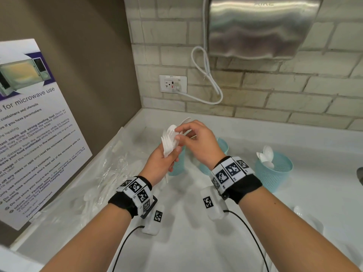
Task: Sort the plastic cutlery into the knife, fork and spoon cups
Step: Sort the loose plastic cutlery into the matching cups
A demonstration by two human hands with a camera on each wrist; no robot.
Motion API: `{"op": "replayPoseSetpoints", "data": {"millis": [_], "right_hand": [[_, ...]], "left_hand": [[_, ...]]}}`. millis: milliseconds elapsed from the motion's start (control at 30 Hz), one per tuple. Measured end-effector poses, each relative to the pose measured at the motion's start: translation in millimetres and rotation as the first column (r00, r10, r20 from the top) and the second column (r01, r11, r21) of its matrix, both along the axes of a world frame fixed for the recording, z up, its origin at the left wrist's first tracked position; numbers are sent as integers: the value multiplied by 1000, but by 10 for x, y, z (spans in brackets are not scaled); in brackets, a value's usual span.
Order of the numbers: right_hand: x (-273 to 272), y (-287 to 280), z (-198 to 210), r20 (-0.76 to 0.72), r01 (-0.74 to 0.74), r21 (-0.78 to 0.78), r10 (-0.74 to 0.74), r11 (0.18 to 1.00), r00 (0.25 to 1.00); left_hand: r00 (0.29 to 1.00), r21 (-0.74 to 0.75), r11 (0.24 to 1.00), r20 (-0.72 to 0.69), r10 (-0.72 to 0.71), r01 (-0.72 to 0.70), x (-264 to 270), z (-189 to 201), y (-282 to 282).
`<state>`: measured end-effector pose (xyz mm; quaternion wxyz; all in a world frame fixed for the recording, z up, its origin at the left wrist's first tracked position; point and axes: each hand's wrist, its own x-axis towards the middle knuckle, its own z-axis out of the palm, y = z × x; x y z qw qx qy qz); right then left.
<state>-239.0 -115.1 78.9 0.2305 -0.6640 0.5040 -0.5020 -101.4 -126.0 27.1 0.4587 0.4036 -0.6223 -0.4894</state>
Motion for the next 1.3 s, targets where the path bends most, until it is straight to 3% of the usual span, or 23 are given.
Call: {"op": "replayPoseSetpoints", "data": {"millis": [133,300,467,533,700,867,1033,1167,1300], "right_hand": [[-64,10,15,67,14,99,-21,995,998],[-98,11,4,296,-70,140,25,988,955],[-59,4,15,373,-47,188,-26,981,928],[-44,7,-12,363,-18,226,-67,974,929],[-25,35,-66,384,-102,282,-15,954,923],[-80,-19,114,388,-51,292,-70,955,919],[-266,-119,656,381,46,162,-105,986,918],[-201,-205,759,281,10,161,-56,987,958],[-107,-243,660,250,-14,205,-38,979,967]], "left_hand": [[998,20,999,-48,-27,28,-57,23,65],[988,134,991,-154,-9,30,-86,72,57],[988,93,995,-151,-8,22,-101,93,60],[990,60,998,-141,-11,20,-107,108,51],[990,51,999,-140,2,5,-124,110,55],[989,53,999,-147,14,-6,-73,57,15],[984,40,983,-13,180,-179,80,27,-76],[990,14,990,20,140,-140,102,105,-90],[983,36,993,148,107,-113,131,83,-92]]}}
